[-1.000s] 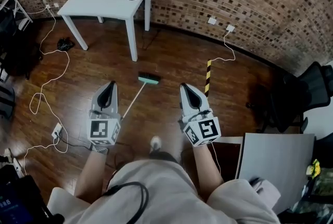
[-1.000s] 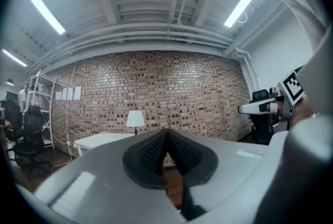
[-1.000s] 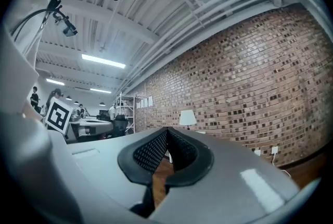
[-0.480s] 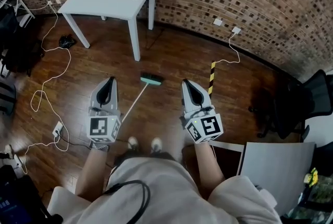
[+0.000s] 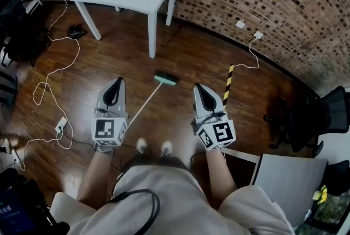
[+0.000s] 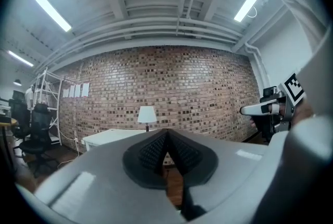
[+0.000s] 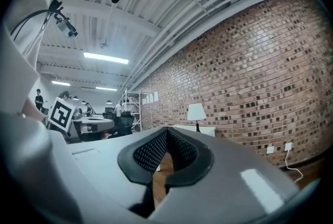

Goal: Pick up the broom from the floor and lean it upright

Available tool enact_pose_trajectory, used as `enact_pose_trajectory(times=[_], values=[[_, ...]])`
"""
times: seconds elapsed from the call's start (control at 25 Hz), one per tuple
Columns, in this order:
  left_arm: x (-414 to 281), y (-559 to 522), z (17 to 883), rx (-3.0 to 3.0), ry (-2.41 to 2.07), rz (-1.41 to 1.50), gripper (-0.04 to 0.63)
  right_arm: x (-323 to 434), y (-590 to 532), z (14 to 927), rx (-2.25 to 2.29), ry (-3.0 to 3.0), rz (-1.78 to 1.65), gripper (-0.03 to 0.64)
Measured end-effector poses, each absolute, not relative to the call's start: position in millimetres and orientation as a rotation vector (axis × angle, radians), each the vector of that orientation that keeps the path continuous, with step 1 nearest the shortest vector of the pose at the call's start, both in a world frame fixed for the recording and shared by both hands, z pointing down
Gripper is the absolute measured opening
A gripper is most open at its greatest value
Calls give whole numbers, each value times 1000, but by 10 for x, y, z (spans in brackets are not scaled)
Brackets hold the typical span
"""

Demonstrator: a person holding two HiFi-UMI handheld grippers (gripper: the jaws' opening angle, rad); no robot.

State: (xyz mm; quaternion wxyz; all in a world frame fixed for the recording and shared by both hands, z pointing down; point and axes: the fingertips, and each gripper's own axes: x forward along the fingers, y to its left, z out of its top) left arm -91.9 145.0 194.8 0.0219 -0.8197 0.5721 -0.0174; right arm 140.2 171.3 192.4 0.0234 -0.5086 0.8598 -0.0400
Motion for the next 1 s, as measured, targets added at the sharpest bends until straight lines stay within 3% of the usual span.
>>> enact_pose_trajectory(times=[0.36,1.0], values=[[-1467,1445,2391,-2521,1898,-129,2,816,1486,2304,-1474,2808,-195,12],[-2405,1413,3827,-2486,2247,-283,2,-221,1029,3750,-1327,3006,-460,12]])
